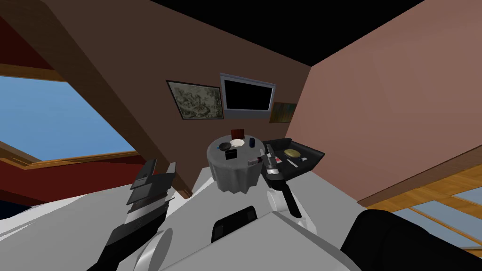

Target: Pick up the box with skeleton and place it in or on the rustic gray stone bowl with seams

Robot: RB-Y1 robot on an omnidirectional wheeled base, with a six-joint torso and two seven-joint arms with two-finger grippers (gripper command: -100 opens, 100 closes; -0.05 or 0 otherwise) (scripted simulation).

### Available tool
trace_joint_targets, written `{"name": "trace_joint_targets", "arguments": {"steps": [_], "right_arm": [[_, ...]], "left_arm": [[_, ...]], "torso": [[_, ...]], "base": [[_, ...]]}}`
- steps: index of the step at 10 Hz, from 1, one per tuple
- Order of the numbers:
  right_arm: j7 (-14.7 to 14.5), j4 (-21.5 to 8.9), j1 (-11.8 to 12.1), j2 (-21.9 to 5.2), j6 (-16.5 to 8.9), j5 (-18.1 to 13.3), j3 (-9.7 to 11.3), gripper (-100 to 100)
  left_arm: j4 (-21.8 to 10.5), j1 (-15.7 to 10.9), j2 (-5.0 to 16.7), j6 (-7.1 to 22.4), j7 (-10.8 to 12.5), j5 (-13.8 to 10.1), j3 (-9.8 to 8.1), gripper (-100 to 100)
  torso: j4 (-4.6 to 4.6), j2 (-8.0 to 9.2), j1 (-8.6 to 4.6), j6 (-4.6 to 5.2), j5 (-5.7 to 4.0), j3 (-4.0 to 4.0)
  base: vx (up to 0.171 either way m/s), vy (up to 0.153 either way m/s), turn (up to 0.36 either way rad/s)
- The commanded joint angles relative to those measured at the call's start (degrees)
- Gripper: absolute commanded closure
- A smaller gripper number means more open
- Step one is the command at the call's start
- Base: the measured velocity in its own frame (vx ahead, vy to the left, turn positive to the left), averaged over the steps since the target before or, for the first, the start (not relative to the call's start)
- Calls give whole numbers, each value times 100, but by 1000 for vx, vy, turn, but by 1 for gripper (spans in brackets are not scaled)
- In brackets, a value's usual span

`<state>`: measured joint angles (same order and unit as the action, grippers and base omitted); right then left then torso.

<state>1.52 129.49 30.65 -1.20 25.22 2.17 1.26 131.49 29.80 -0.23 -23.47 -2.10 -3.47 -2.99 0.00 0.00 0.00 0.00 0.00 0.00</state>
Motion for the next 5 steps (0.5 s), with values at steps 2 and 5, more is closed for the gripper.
{"name": "trace_joint_targets", "arguments": {"steps": [2, 5], "right_arm": [[17, -81, 31, -321, 78, -6, 5, -100], [54, -287, 104, -849, 269, -39, 26, -100]], "left_arm": [[0, 0, 0, 0, 0, 0, 0, 0], [0, -2, 0, 0, 0, 0, 1, 0]], "torso": [[2, 10, 3, 0, 1, 5], [10, 48, 9, 0, 2, 28]], "base": [[-53, 23, -9], [-132, 39, -4]]}}
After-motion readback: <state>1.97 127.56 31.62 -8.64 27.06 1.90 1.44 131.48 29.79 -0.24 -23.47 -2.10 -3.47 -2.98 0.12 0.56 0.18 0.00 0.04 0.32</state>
